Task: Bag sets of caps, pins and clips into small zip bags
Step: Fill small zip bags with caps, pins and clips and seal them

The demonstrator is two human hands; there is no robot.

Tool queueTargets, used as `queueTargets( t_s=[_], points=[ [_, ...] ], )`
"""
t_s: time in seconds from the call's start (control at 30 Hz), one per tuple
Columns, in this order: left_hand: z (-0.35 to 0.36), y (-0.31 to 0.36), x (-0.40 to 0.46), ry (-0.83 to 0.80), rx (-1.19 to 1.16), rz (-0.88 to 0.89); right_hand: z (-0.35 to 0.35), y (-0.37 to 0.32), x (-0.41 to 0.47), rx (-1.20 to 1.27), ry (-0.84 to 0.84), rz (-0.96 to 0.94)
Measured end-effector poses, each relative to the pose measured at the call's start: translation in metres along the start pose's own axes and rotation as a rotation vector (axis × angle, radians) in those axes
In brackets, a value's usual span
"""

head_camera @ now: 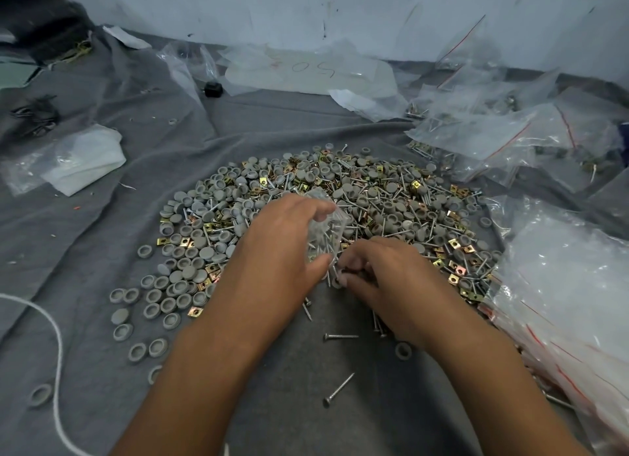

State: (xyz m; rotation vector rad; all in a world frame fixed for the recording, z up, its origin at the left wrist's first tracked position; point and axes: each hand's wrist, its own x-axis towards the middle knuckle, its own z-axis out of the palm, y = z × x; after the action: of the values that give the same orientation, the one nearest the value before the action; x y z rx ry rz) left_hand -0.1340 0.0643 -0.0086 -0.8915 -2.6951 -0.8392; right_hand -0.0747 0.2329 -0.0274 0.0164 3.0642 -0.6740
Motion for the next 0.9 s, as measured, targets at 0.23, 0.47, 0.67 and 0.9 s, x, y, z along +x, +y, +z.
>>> queueTargets(
  t_s=[0.23,0.47,0.67,0.9],
  points=[
    [0.0,0.0,0.0,0.0,-0.005,-0.003,0.011,-0.009,-0.001,-0.098,0.045,0.051],
    [0.0,0.0,0.0,0.0,-0.001,-0.015,0.003,-0.003,-0.002,0.016,-0.002,0.037],
    [0.0,0.004,0.0,-0.012,-0.018,-0.035,-0.018,0.001,-0.005,0.443,0.218,0.028],
    [0.0,0.007,0.002,-0.052,-0.029,-0.045,-0.005,-0.025,0.003,0.277,0.464,-0.142]
  ],
)
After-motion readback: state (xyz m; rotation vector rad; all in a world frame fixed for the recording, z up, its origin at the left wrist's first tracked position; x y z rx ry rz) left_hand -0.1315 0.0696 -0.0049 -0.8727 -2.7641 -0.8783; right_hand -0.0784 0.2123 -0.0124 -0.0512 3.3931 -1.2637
